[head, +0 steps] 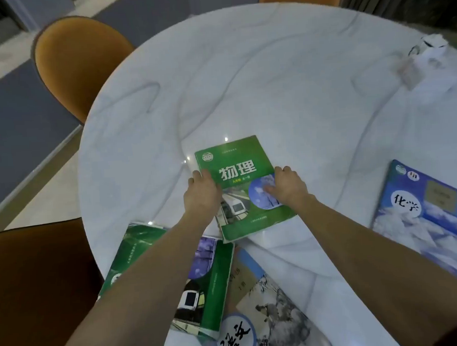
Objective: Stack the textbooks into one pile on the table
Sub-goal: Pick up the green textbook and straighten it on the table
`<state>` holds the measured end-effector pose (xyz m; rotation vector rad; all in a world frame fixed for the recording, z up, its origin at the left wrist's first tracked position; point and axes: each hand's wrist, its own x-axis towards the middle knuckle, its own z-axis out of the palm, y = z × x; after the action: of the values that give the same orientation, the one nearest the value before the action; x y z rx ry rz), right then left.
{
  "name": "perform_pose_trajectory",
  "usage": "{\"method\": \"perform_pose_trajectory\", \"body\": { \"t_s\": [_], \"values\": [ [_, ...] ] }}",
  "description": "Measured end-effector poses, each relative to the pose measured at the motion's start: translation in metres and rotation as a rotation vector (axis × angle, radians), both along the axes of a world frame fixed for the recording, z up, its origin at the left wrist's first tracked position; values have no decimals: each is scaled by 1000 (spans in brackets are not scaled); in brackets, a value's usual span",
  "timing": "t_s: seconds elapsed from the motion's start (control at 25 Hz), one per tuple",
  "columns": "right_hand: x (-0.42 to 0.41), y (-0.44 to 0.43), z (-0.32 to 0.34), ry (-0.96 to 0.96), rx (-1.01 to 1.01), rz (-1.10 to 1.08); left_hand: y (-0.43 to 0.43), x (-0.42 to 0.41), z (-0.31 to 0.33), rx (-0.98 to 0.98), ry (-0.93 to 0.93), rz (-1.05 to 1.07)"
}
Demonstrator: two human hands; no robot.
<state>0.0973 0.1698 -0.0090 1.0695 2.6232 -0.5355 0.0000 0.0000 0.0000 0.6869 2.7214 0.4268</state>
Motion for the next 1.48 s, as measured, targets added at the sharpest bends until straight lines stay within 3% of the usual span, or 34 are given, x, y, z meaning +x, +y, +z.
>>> {"method": "perform_pose_trajectory", "body": {
  "t_s": [0.24,0.56,0.76,1.04,1.28,1.48],
  "values": [
    [-7,7,-12,21,-121,-163,9,13,-11,153,-299,344],
    [-6,12,-16,69,-172,-220,11,10,-17,469,-490,556],
    [1,12,-15,132,-230,-275,11,20,-19,691,-538,545],
    [18,7,-5,499,-556,-583,9,12,-11,919,-704,539],
    [52,25,5,695,-640,-780,44,9,7,865,-734,363],
    [91,40,2,727,-589,-926,84,26,2,723,-736,234]
  ]
}}
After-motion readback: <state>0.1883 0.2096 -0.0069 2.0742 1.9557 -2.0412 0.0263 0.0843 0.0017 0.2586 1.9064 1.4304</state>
